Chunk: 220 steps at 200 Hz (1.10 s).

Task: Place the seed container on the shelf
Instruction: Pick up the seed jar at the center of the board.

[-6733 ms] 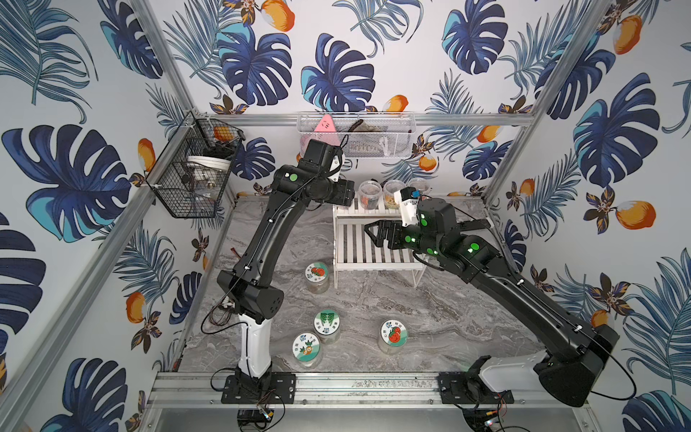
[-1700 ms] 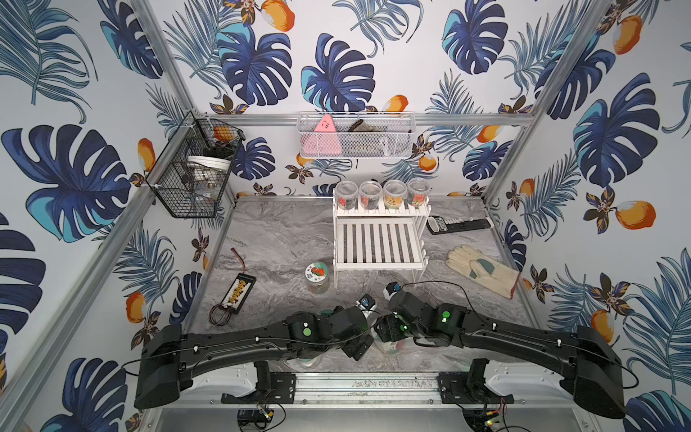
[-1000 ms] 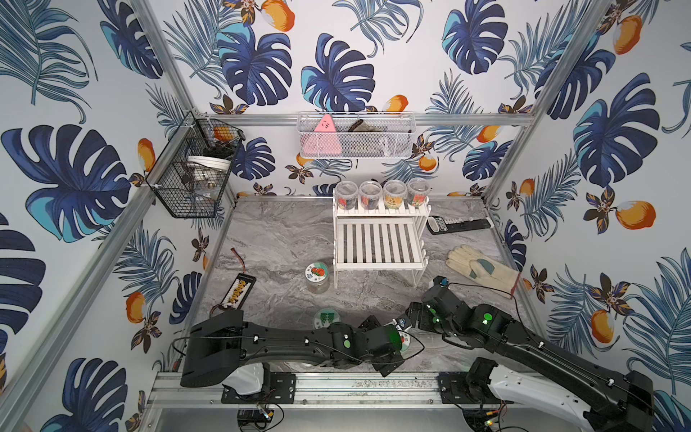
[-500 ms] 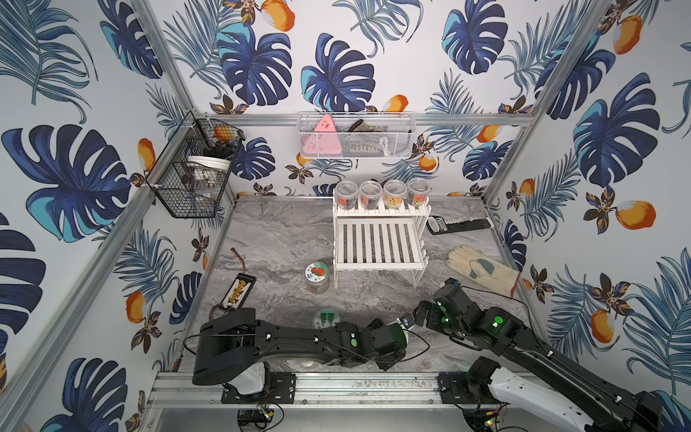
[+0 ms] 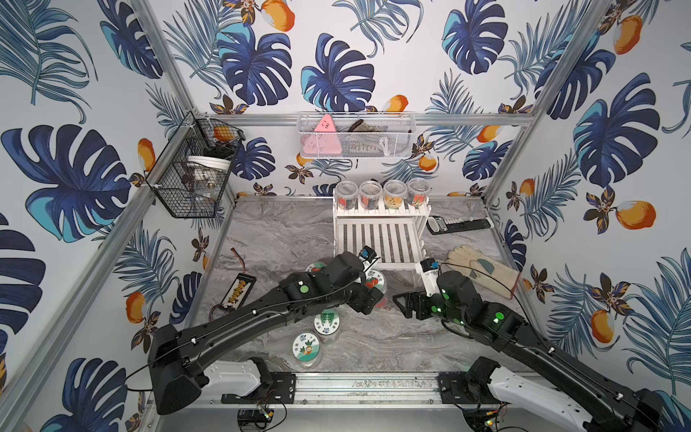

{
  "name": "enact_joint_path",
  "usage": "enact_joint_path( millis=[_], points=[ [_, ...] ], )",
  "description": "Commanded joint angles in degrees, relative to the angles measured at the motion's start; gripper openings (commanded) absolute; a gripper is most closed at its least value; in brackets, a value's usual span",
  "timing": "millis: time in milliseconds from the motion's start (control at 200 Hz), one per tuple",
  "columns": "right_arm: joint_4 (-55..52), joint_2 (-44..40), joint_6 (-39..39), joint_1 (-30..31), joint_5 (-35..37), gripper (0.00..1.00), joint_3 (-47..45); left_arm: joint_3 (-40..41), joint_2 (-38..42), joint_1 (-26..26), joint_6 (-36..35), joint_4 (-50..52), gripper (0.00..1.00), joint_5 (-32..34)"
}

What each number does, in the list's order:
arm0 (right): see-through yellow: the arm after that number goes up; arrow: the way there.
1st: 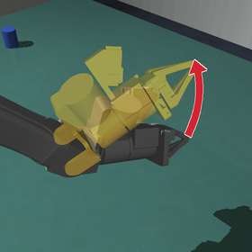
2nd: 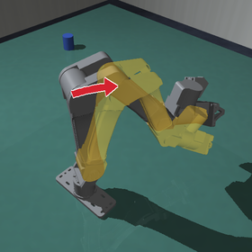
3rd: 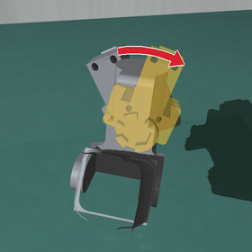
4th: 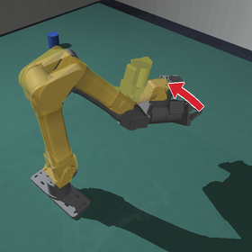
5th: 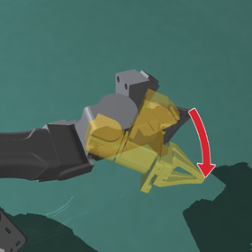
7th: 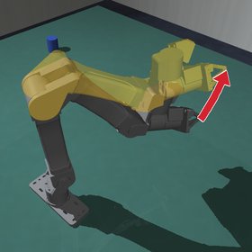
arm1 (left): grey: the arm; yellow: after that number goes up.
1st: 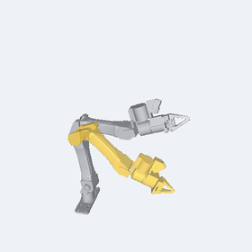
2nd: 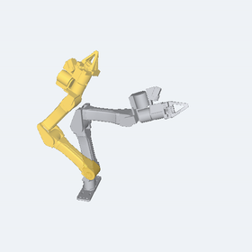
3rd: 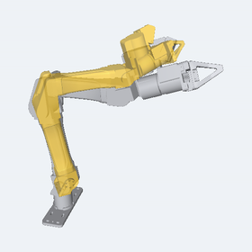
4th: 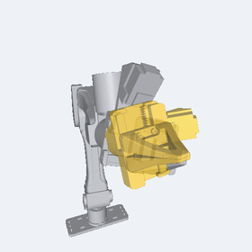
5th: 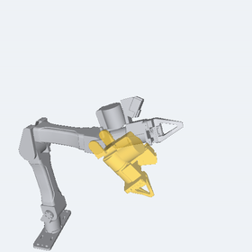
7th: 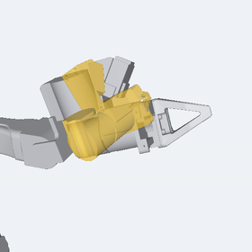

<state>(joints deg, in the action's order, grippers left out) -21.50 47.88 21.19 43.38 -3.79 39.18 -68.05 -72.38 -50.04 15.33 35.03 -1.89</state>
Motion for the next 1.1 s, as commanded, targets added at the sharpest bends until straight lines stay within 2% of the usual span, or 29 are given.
enact_joint_path(
  millis=[0,135,310,455,666,1016,1096],
  points=[
    [16.0,2.2,-13.5,0.1,-8.2,0.88,-0.9,-6.4,-1.5,3.2,-4.5,13.6,0.70,-8.6],
    [23.5,7.7,-21.5,0.8,-9.4,0.87,-0.1,-11.8,-2.2,6.1,-4.7,17.5,0.68,-9.1],
    [33.1,9.3,-28.7,1.0,-18.5,0.92,-2.3,-14.4,-2.3,8.5,-4.6,17.7,0.68,-8.1],
    [34.0,12.3,-27.9,1.0,-23.9,0.93,-0.2,-14.6,-2.1,8.6,-5.7,16.6,0.67,-9.8],
    [41.3,17.5,-22.6,1.1,-23.1,0.90,0.6,-14.8,-1.8,8.6,-7.2,16.2,0.67,-11.0],
    [45.7,22.6,-21.1,1.1,-25.5,0.93,2.0,-15.3,-2.6,8.6,-8.7,16.1,0.68,-11.8],
    [46.4,23.1,-20.3,1.1,-25.4,0.90,2.0,-15.4,-2.5,8.6,-8.7,16.2,0.68,-11.1]
  ],
)
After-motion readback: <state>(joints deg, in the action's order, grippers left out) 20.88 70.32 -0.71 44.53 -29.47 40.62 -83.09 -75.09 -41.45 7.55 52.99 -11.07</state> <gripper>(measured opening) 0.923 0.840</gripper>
